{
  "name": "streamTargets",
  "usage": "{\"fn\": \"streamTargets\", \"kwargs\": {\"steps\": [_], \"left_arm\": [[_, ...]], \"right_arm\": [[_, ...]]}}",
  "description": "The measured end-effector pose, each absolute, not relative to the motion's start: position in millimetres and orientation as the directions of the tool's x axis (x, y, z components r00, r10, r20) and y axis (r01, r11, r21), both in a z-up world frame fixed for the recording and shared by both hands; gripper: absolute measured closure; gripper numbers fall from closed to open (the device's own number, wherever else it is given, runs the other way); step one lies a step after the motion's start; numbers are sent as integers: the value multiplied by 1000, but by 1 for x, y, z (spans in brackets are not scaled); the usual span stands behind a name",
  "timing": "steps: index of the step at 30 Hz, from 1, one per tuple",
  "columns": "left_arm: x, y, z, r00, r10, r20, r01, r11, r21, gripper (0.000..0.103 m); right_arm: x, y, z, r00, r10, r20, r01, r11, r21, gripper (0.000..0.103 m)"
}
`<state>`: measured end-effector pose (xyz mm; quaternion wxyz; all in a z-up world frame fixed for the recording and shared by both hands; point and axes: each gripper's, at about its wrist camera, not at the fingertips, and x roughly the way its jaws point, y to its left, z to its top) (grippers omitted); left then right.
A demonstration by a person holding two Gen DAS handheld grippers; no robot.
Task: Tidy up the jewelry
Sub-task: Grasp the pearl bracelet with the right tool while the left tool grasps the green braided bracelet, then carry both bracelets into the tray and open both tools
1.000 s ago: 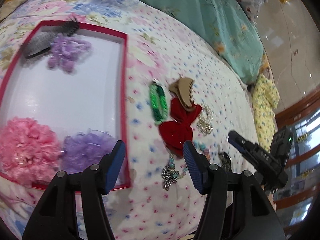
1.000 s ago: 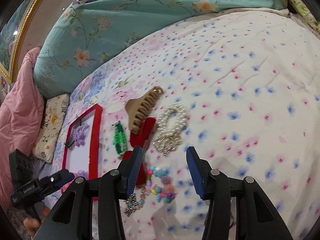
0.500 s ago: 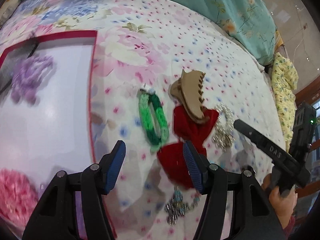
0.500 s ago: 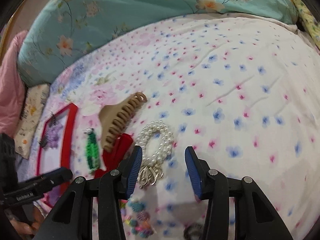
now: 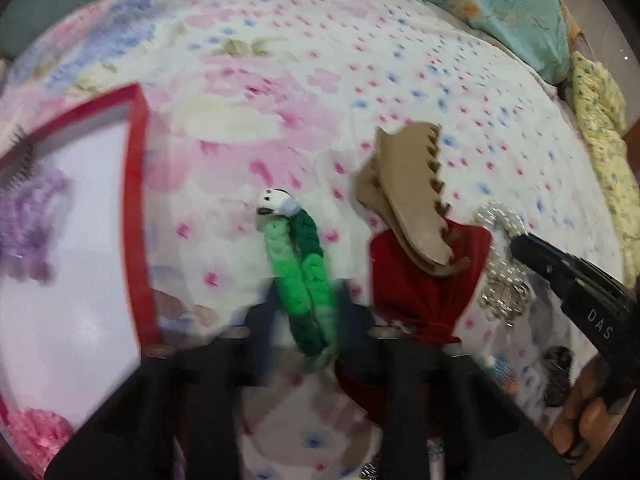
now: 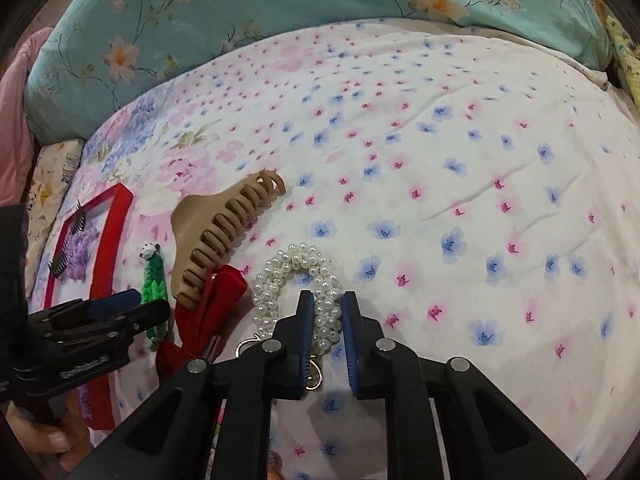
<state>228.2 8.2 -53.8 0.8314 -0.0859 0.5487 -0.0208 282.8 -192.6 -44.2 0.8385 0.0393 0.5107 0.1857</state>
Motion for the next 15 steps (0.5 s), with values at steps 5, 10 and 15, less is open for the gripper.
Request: {"fn": "streamTargets", "kwargs": {"steps": [5, 10, 15], "left_arm": [[221, 10, -46, 426, -162, -890, -33, 980, -195, 92], [200, 21, -25, 469, -215, -857, -35, 965, -262, 96], [184, 34, -12, 499, -243, -832, -57, 949, -311, 98]], "right_arm": [[277, -202, -27, 439, 399, -805, -266, 913, 308, 91], [268, -210, -4, 463, 455, -760, -269, 890, 368, 91], [259, -209, 16, 476, 499, -724, -285, 866, 410, 91]]}}
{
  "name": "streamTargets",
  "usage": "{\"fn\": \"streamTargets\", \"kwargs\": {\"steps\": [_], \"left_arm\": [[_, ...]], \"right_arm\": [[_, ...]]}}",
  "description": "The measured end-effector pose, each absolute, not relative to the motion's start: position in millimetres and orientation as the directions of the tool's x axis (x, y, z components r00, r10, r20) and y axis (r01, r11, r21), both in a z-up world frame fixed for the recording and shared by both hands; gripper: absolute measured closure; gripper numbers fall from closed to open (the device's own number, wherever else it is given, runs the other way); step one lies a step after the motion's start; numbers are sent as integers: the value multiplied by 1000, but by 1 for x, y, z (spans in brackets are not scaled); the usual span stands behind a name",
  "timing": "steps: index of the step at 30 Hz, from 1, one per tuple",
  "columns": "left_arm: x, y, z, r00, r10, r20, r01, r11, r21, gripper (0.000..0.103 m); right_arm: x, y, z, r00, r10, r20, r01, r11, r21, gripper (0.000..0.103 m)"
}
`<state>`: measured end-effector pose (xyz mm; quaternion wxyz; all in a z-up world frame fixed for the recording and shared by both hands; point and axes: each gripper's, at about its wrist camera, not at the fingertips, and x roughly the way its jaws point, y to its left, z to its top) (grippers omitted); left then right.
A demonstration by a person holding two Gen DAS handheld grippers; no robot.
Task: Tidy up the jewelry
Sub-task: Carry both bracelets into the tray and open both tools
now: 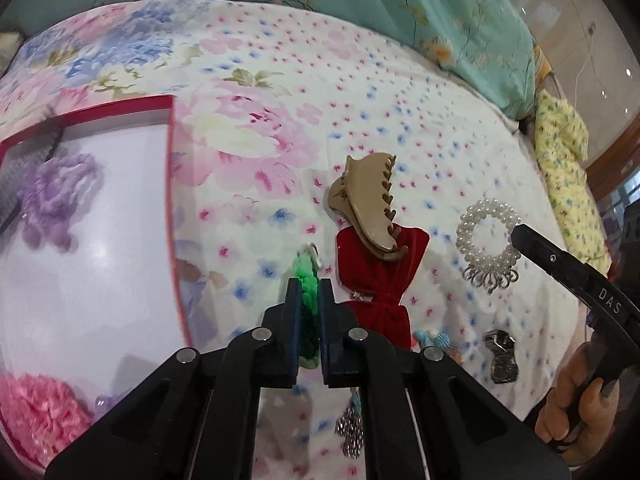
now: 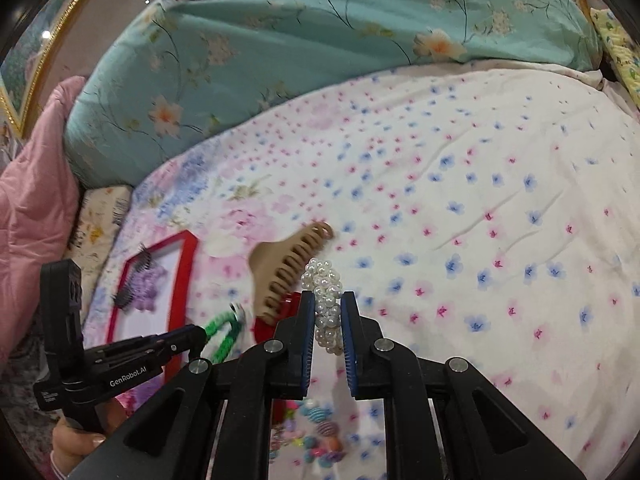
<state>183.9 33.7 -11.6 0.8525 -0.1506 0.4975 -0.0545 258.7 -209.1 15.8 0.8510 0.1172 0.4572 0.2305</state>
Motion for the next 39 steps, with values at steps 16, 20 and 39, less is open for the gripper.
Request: {"fn": "streamTargets", "kwargs": {"steps": [16, 20, 39], "left_arm": [[152, 36, -6, 483, -269, -833, -29, 946, -323, 101], [159, 8, -27, 408, -195, -892, 11, 978, -209, 77], [147, 18, -27, 450, -221, -865, 6, 970, -244, 85]], "right_arm": [[228, -187, 33, 437, 587, -681, -348, 809, 474, 91], [222, -191, 30, 429, 601, -674, -344, 799, 493, 91], [217, -199, 27, 413, 633, -655, -327, 774, 542, 91]]}}
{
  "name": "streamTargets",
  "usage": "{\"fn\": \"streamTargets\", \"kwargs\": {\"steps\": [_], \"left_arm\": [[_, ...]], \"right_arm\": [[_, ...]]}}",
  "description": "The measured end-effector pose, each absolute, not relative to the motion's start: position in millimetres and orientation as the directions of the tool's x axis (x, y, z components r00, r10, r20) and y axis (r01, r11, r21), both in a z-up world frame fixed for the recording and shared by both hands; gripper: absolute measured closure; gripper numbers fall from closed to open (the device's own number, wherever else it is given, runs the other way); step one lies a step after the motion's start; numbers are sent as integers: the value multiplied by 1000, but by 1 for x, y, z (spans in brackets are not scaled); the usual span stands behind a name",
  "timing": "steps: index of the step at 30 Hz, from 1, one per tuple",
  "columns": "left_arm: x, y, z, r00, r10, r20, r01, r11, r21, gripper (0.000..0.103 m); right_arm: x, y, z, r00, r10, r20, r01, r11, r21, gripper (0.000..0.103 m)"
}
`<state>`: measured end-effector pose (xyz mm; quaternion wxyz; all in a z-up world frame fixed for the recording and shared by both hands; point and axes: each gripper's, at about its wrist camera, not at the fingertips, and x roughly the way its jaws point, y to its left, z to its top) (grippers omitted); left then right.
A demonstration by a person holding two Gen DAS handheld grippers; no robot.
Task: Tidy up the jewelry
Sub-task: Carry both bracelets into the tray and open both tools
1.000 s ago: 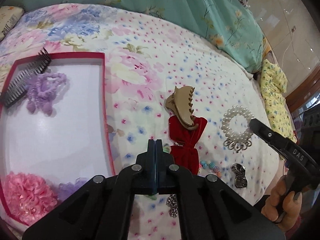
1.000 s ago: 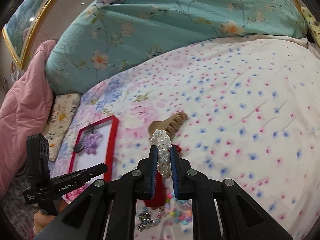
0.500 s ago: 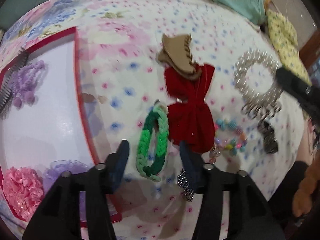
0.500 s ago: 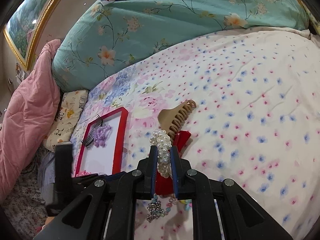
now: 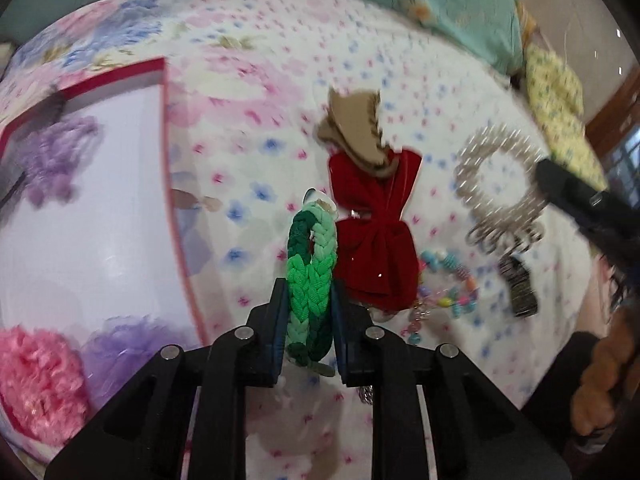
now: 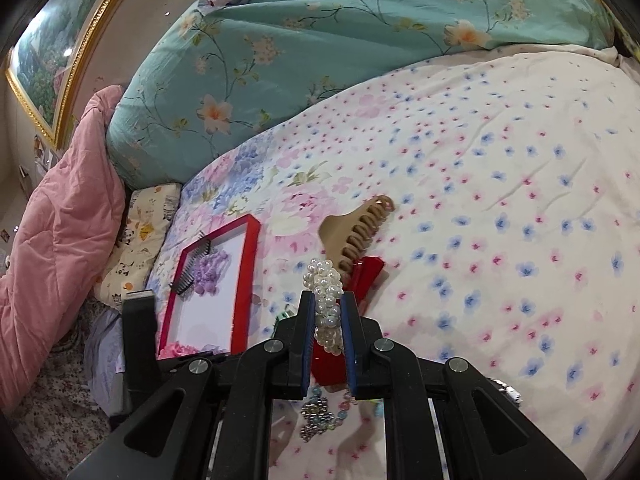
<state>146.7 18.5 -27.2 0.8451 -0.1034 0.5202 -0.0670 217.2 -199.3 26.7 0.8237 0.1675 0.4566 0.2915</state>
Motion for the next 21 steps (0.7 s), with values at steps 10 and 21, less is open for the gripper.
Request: {"fn": "streamTargets", "kwargs": {"steps": [10, 21], "left_arm": [[102, 97, 4, 543, -178, -821, -141, 944, -298, 85], [75, 181, 11, 589, -78, -805, -301, 902, -308, 85]], "right_arm": [[212, -154, 32, 347, 691, -634, -389, 721, 573, 91], [208, -60, 34, 236, 764, -601, -476, 630, 614, 91]]}}
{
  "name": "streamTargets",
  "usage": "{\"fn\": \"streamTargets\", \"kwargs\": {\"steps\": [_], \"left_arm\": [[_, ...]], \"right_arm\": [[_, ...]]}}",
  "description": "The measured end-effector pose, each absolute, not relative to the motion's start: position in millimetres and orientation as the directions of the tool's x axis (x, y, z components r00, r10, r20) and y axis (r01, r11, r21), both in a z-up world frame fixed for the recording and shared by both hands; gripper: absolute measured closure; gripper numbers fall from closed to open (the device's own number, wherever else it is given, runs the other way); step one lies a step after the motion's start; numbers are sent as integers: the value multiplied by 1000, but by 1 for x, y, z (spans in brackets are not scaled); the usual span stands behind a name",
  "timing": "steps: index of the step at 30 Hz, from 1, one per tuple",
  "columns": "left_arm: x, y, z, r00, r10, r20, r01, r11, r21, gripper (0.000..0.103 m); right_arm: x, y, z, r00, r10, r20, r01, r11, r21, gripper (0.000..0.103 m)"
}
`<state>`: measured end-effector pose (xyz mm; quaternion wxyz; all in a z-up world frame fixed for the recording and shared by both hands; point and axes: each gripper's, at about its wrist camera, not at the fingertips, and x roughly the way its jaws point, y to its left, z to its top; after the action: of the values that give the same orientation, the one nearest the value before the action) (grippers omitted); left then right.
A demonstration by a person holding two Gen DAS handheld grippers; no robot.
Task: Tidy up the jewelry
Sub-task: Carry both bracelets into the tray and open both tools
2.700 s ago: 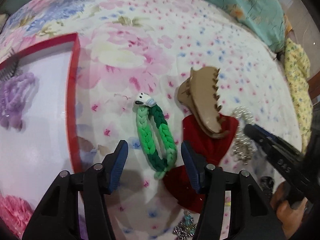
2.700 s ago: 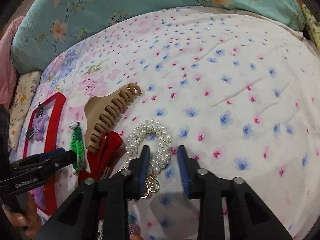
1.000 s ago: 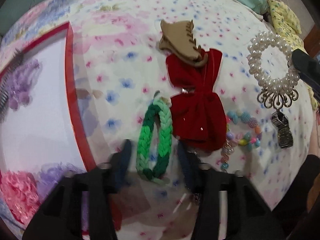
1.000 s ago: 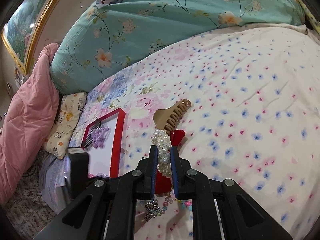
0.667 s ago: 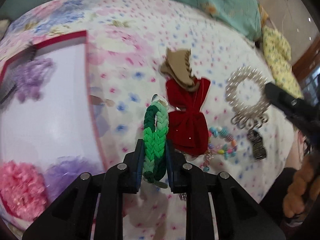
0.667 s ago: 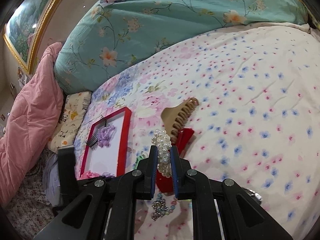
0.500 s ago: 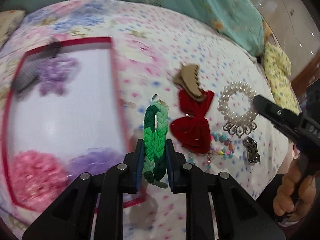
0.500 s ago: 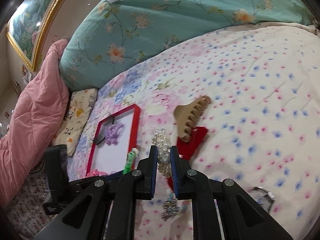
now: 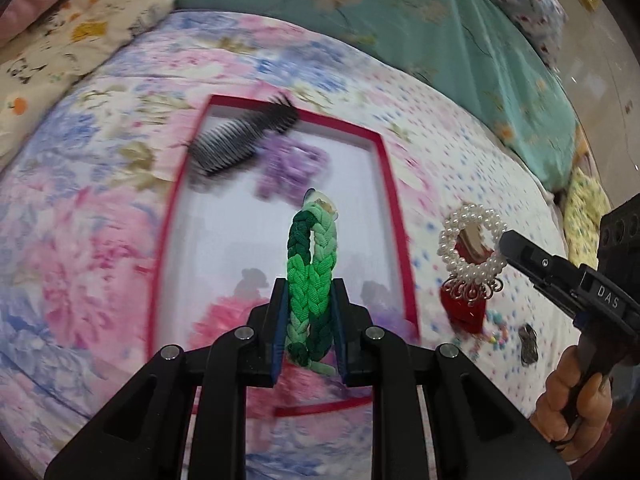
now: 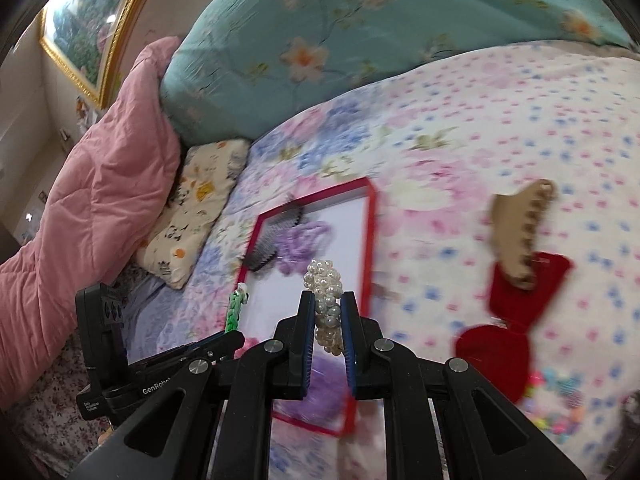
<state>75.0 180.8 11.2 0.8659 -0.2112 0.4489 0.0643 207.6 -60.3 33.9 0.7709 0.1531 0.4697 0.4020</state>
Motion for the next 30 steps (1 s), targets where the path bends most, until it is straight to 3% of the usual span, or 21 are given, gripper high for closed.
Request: {"fn": "streamTargets", "kwargs": {"steps": [15, 30], "left_arm": [[106, 227, -14, 552, -34, -833, -360, 891, -275, 85], [144, 238, -42, 497, 17, -868, -371, 908, -195, 85]], "right_arm": [[239, 34, -4, 152, 747, -648, -490, 626, 606, 91], [275, 56, -39, 166, 666, -727, -480, 698, 531, 91]]}}
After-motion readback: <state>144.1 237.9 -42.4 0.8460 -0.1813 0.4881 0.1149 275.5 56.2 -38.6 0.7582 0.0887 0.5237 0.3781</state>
